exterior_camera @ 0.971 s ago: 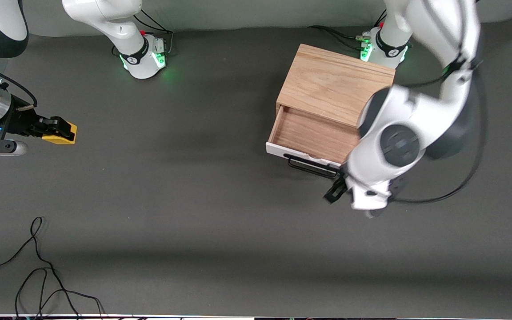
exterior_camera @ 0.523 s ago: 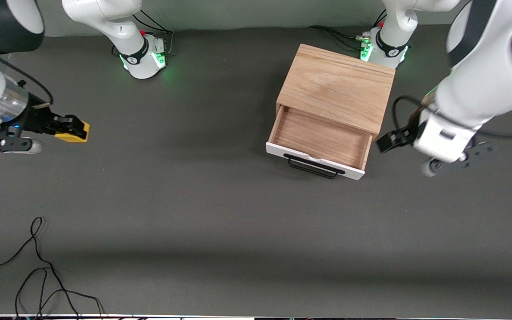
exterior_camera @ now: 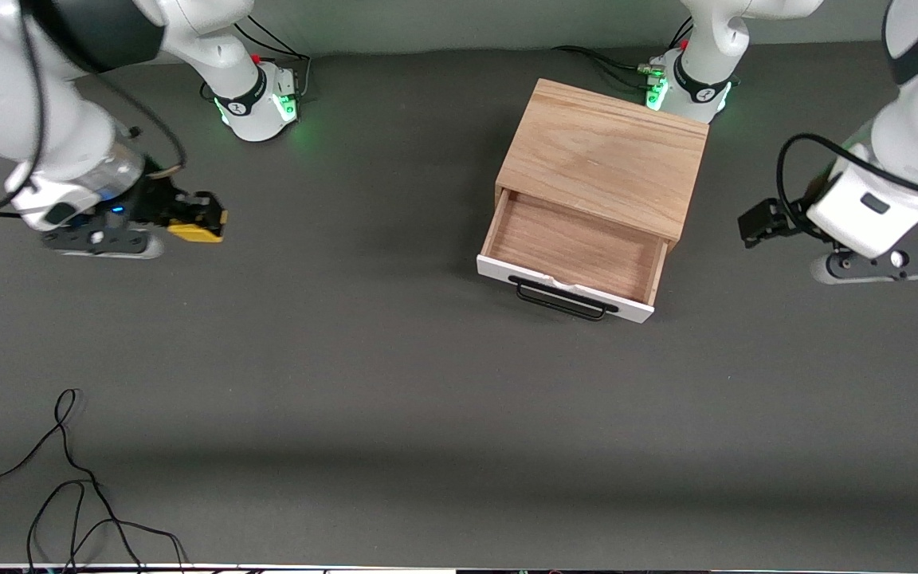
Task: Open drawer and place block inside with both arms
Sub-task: 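Carry the yellow cube with the right gripper over the open drawer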
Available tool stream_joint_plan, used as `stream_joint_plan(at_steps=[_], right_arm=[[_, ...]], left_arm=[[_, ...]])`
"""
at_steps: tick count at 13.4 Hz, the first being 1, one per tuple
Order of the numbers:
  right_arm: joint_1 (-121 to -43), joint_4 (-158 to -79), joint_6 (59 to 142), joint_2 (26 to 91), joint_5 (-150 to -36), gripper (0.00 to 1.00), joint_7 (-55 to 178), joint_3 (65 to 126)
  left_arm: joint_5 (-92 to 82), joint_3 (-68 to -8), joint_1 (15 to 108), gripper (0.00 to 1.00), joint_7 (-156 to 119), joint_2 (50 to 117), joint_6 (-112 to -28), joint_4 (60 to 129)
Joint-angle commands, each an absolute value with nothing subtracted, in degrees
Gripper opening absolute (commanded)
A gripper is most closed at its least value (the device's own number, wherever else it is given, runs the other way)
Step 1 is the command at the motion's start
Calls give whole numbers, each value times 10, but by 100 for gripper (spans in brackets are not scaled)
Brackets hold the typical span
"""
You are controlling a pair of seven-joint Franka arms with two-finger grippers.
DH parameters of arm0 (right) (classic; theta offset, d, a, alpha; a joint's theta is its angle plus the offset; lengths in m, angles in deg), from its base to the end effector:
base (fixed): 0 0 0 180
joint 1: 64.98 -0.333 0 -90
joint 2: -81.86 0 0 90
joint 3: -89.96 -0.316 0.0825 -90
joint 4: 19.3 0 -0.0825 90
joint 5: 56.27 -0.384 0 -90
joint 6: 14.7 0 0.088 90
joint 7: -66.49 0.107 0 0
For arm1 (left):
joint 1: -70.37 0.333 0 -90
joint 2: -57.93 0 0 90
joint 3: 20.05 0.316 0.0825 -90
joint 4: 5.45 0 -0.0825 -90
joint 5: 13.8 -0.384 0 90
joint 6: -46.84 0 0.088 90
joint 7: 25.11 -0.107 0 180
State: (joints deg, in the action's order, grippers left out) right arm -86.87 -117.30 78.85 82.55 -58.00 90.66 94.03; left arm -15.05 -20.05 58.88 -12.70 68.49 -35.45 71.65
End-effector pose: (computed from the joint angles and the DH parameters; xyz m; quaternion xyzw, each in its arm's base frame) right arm 0.5236 0.1713 0.5704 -0.9977 0.0568 0.0362 0.0027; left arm 0.5855 -0.1164 0.6119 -0.9988 -0.0090 0.0436 0.0203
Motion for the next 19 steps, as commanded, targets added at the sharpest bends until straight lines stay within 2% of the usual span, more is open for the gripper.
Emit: stream_joint_plan(at_steps=[1, 4, 9, 14, 16, 18, 19], right_arm=[[-919, -1173, 807, 819, -570, 16, 979, 944], [-984, -1120, 809, 769, -574, 16, 1071, 944], [-1090, -981, 809, 634, -574, 14, 1231, 944], [-1162, -819, 813, 488, -573, 13, 1378, 944], [-1186, -777, 843, 443, -574, 13, 1436, 944], [-1205, -766, 868, 415, -572, 13, 1464, 944], [-1213, -766, 879, 405, -571, 13, 1473, 944]], left_arm=[[-155, -204, 604, 100, -174, 667, -372, 748], [-153, -204, 608, 100, -173, 668, -367, 746], [-151, -203, 610, 100, -174, 669, -362, 745], [-152, -205, 616, 100, -174, 667, -366, 748], [-149, -212, 626, 100, -174, 667, -362, 745], [-152, -303, 713, 100, -174, 657, -368, 750], [-155, -326, 733, 100, -171, 653, -374, 762]])
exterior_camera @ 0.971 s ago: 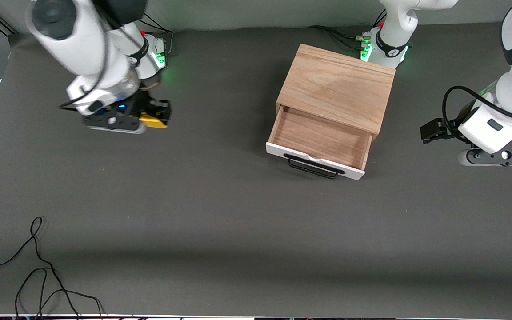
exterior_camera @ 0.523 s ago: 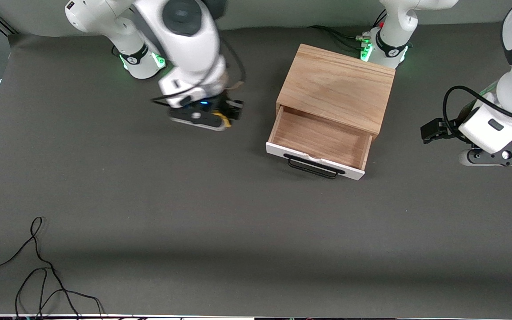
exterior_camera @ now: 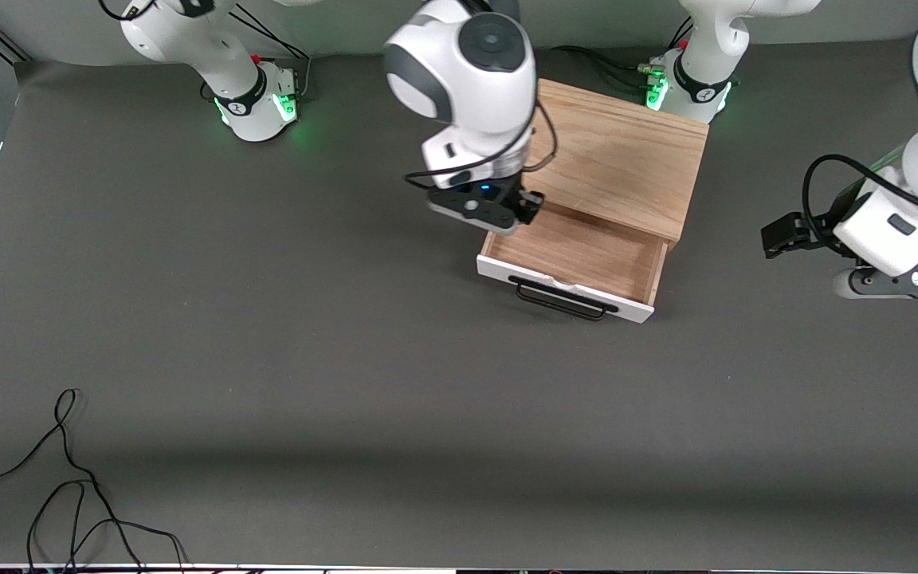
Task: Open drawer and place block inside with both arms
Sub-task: 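Carry the yellow cube with the right gripper over the open drawer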
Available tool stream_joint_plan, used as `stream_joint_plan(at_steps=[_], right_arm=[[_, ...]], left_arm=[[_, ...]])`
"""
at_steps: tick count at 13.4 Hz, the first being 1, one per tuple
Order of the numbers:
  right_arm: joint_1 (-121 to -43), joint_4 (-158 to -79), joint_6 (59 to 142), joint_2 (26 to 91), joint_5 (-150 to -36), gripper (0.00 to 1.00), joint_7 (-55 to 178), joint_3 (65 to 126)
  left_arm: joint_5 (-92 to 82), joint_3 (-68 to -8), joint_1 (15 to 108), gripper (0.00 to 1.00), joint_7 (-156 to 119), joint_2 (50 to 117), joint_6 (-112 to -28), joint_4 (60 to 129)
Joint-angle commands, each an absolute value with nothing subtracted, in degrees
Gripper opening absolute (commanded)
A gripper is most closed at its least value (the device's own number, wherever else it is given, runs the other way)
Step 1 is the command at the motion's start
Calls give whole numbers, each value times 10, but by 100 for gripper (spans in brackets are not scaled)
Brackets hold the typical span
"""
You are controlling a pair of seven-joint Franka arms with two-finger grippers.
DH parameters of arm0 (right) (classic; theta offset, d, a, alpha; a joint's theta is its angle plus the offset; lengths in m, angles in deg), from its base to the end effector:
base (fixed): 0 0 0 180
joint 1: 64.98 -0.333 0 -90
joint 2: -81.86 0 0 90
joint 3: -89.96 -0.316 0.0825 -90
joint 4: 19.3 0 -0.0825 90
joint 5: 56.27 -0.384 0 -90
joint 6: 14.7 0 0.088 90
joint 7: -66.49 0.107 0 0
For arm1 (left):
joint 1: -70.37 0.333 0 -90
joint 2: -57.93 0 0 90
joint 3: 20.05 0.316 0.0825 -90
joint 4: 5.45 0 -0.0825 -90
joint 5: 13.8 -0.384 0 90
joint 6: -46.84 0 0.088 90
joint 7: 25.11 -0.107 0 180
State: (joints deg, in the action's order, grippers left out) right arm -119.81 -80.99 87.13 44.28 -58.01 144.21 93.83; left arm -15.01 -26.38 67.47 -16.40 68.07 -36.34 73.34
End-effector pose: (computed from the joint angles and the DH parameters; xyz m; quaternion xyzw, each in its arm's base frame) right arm 0.4540 0.5882 0.4504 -0.9737 0.2268 -0.0149 0.0183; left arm 0.5895 -0.0869 0.6045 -0.9988 0.0034 0.0489 0.0085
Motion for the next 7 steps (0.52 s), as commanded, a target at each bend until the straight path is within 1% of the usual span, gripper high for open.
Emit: stream_joint_plan(at_steps=[1, 3, 5, 7], right_arm=[[-1215, -767, 889, 394, -570, 13, 1481, 944], [-1219, -766, 902, 369, -569, 13, 1484, 944], [-1220, -768, 918, 352, -568, 13, 1486, 945], [-1221, -768, 929, 338, -569, 13, 1486, 945]], left_arm=[[-156, -328, 735, 100, -170, 635, -389, 787], [-156, -324, 731, 100, -172, 580, -448, 871], [-155, -317, 723, 100, -171, 563, -462, 895], [-157, -309, 700, 100, -164, 560, -466, 896]])
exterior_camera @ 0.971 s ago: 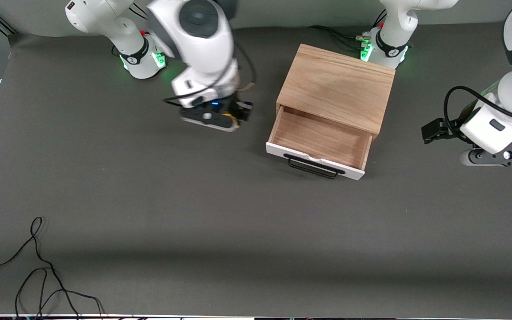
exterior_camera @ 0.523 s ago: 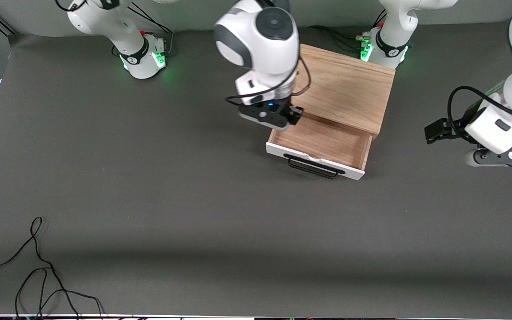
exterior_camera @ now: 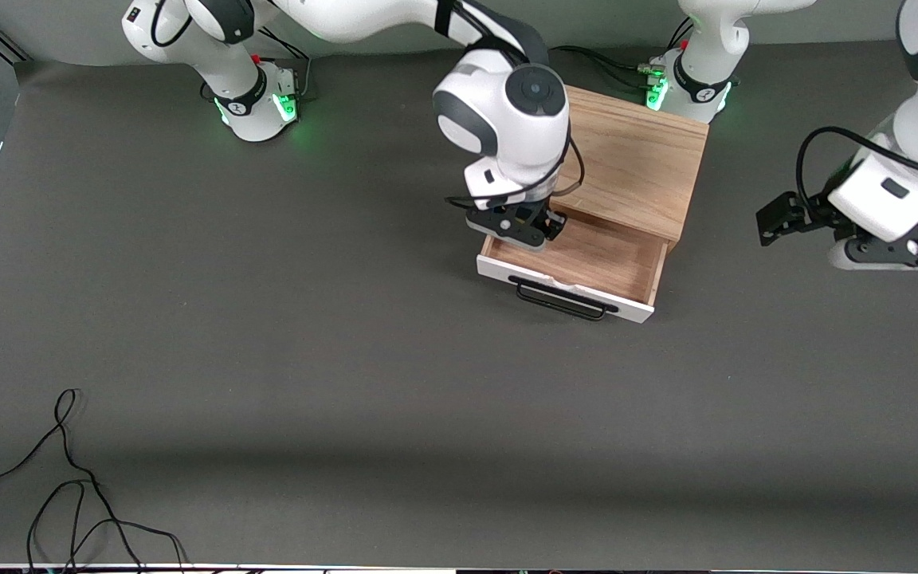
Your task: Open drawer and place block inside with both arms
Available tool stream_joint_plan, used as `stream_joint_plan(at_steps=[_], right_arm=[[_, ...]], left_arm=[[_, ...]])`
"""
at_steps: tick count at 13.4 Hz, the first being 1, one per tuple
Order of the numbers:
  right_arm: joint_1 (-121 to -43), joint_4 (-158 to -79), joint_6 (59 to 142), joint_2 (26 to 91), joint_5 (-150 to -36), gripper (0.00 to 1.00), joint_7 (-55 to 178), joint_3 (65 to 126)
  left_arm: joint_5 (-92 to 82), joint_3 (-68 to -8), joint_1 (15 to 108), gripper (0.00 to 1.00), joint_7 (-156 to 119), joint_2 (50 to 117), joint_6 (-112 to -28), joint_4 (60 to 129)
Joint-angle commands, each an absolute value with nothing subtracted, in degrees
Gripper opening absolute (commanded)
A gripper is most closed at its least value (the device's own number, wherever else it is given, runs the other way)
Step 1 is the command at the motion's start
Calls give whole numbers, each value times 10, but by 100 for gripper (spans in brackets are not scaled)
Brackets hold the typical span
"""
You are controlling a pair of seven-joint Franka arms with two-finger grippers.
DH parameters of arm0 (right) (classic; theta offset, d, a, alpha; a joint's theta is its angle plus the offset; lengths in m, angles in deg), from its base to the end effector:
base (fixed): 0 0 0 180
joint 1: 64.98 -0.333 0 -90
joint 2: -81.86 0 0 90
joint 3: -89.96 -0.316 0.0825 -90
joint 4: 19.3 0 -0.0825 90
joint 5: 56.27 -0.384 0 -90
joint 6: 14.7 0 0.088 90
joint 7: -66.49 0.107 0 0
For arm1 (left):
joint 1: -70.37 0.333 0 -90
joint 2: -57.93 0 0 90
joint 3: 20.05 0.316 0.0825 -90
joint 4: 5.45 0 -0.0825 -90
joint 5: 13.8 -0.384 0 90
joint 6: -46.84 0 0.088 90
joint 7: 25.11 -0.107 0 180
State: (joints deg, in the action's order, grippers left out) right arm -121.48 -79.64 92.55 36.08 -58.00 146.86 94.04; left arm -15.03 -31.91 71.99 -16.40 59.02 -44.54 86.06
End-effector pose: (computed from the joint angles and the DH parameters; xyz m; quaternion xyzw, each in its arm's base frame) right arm 0.4509 0.6191 0.3625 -0.9719 0.2350 -0.0143 0.0054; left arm 0.5531 -0.0965 0.6038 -0.9998 0.0137 0.0089 0.0104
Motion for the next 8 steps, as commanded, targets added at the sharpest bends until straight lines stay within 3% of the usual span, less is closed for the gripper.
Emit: stream_joint_plan(at_steps=[1, 8], right_arm=[[-1223, -769, 929, 333, -568, 13, 1488, 945], [-1225, -773, 961, 304, -568, 14, 1489, 945]], left_arm=[[-161, -307, 697, 100, -165, 562, -468, 890], [-158, -297, 706, 100, -174, 601, -416, 842]])
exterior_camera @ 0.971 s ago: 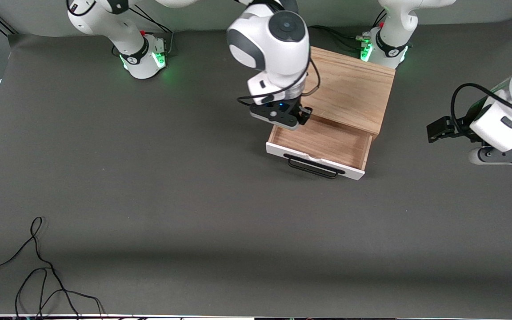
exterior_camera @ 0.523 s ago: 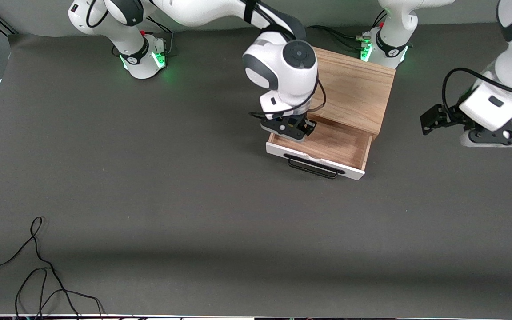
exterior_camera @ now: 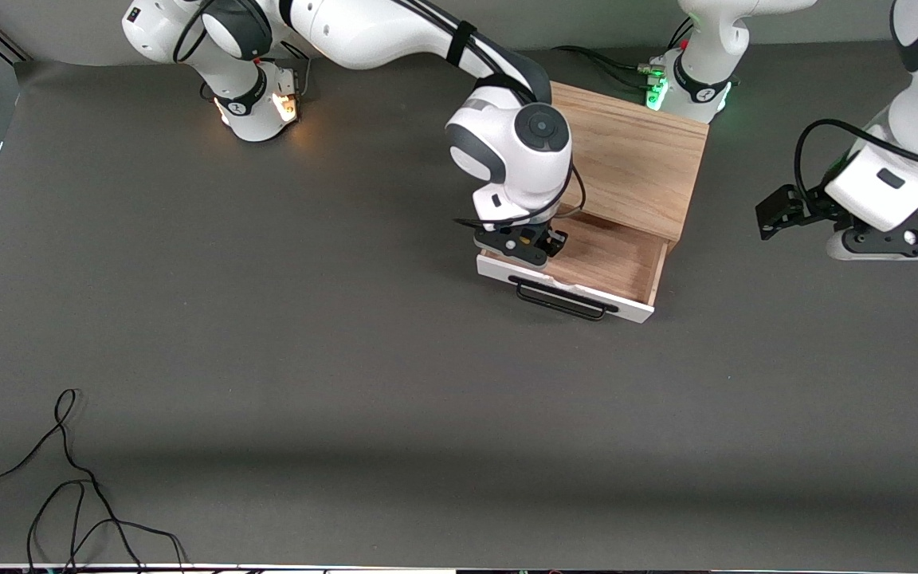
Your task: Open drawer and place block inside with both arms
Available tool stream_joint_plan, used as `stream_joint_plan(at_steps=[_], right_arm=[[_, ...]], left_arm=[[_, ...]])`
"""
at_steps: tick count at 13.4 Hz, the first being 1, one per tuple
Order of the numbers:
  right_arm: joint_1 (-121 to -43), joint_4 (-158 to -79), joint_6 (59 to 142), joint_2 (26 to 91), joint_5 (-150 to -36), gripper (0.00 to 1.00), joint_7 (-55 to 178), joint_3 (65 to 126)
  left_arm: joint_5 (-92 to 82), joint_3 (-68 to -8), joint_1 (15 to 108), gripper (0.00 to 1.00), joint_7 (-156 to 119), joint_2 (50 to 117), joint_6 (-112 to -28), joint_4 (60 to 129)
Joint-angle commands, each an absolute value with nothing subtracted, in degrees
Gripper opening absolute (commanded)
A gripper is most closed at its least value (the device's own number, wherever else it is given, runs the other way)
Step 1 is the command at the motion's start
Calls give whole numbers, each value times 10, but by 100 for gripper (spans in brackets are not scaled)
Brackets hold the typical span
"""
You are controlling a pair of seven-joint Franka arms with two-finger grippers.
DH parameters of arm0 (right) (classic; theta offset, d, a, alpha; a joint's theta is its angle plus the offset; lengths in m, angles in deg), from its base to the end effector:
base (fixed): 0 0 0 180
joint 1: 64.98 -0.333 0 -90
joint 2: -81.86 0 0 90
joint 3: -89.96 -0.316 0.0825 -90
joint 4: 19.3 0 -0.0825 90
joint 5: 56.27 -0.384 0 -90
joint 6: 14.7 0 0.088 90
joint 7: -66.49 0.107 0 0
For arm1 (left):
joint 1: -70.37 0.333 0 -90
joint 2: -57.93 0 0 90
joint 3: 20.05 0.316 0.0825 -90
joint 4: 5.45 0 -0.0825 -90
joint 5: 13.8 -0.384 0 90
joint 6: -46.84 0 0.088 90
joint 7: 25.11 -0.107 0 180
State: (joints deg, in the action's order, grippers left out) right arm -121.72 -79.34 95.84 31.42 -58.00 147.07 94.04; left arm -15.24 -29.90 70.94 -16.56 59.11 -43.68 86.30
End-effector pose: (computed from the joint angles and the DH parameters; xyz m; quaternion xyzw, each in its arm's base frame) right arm 0.4522 0.6268 0.3076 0.9722 -0.2338 0.0128 0.0039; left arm 0.5533 -0.0867 0.5996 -0.9997 0.0068 0.0190 0.0139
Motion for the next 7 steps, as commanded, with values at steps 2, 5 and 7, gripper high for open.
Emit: stream_joint_plan(at_steps=[2, 5, 7], right_arm=[[-1224, -773, 962, 304, -569, 69, 1488, 944], [-1224, -772, 960, 310, -570, 100, 1488, 945], [-1223, -770, 940, 328, -572, 100, 1487, 945]], left_arm=[[-159, -296, 709, 100, -174, 599, -413, 845], [-159, -275, 709, 100, -180, 598, -392, 846], [-158, -272, 710, 100, -213, 593, -393, 858]])
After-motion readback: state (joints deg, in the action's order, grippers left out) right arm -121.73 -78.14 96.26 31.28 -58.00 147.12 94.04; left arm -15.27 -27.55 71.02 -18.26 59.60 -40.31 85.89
